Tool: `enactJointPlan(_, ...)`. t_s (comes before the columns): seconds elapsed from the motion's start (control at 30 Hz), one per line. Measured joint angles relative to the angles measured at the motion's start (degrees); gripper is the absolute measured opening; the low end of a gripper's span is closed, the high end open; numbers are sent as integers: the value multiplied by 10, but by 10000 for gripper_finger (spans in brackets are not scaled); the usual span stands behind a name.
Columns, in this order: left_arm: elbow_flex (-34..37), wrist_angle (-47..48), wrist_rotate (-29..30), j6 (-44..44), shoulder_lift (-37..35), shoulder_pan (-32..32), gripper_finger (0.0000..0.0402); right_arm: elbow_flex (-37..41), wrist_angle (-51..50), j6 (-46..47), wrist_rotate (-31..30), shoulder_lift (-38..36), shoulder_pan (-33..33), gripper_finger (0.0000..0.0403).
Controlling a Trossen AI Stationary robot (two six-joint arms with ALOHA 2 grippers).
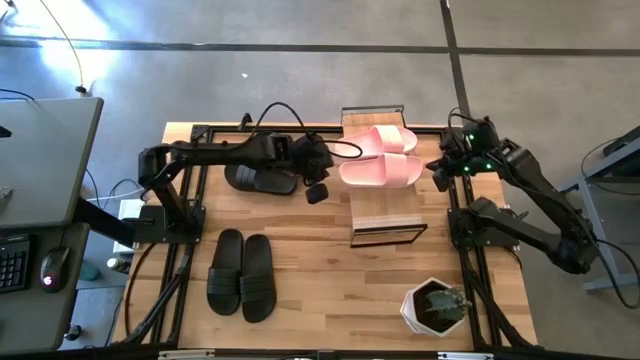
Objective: Pick and place slides into the shelf
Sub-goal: Put the black slide under the shelf
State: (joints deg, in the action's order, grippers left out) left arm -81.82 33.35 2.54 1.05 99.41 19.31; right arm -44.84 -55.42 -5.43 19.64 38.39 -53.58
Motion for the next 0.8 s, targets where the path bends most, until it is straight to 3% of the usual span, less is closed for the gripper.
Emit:
enactJointPlan(0.27, 0, 141, 82, -57, -57, -15, 5, 0, 0, 0, 0, -27, 0, 0)
enactJointPlan(0.6, 1, 370, 216, -294, -62, -43, 5, 0, 0, -7, 4, -43, 0, 0)
enactJointPlan(0.8, 1, 412, 306, -417, -59, -52, 5, 0, 0, -8, 5, -43, 0, 0)
